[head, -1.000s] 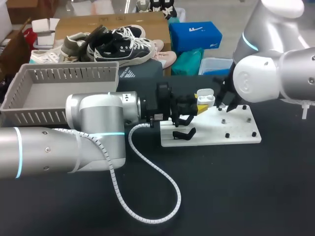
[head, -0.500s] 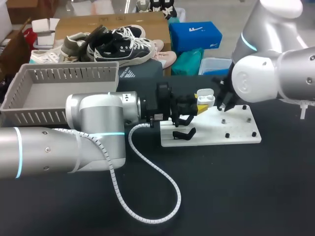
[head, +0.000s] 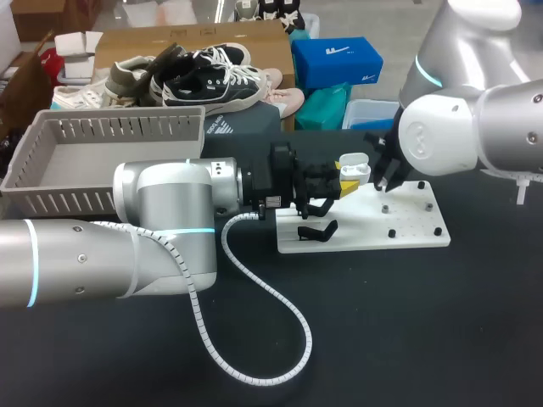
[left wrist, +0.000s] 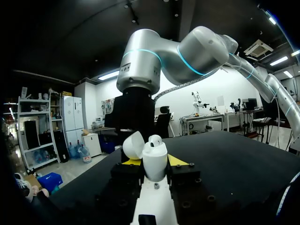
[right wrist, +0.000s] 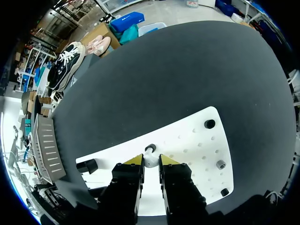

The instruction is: Pick up each earbud case from the left stands, insert the matching earbuds, close the lid, and place the case in the box.

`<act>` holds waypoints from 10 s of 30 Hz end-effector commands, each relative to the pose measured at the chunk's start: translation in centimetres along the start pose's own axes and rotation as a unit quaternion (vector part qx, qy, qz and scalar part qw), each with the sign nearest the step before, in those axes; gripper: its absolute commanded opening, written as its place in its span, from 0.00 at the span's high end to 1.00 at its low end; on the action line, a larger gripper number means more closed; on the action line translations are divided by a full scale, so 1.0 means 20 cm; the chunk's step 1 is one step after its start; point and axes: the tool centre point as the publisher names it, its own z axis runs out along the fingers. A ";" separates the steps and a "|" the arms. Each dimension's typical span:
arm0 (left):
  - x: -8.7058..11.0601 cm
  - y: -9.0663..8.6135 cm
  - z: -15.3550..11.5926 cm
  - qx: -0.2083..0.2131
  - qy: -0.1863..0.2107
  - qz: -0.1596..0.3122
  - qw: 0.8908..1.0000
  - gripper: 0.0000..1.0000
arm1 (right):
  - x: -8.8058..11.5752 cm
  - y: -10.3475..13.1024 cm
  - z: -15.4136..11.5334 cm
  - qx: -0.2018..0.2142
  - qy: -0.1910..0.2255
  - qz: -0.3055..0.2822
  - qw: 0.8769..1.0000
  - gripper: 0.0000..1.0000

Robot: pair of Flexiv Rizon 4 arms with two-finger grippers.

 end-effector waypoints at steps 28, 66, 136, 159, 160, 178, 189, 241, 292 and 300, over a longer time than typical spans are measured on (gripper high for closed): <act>0.00 0.00 0.00 -0.002 0.000 0.001 1.000 1.00 | 0.25 -0.26 -0.44 -0.026 -0.068 -0.139 0.988 1.00; 0.00 0.00 0.00 -0.002 0.000 0.001 1.000 1.00 | 0.68 0.08 -0.77 -0.029 -0.116 -0.521 0.845 1.00; 0.00 0.00 0.00 -0.002 0.000 0.001 1.000 1.00 | 0.43 0.29 -0.52 0.079 -0.062 -0.551 0.828 1.00; 0.00 0.00 0.00 -0.002 0.000 0.001 1.000 1.00 | 0.43 0.29 -0.49 0.081 -0.055 -0.552 0.828 1.00; 0.00 0.00 0.00 -0.002 0.000 0.001 1.000 1.00 | 0.43 0.29 -0.49 0.081 -0.055 -0.552 0.828 1.00; 0.00 0.00 0.00 -0.002 0.000 0.001 1.000 1.00 | 0.44 0.29 -0.49 0.083 -0.056 -0.555 0.825 0.92; 0.00 0.00 0.00 -0.002 0.000 0.001 1.000 1.00 | 0.44 0.29 -0.48 0.088 -0.054 -0.556 0.825 0.84; 0.00 0.00 0.00 -0.002 0.000 0.001 1.000 1.00 | 0.12 0.44 -0.47 0.058 -0.091 -0.447 0.888 0.73; 0.00 0.00 0.00 -0.002 0.000 0.001 1.000 1.00 | 0.25 0.23 -0.51 0.039 -0.090 -0.448 0.888 0.71; 0.00 0.00 0.00 -0.002 0.000 0.001 1.000 1.00 | 0.23 0.14 -0.62 0.016 -0.114 -0.420 0.900 0.71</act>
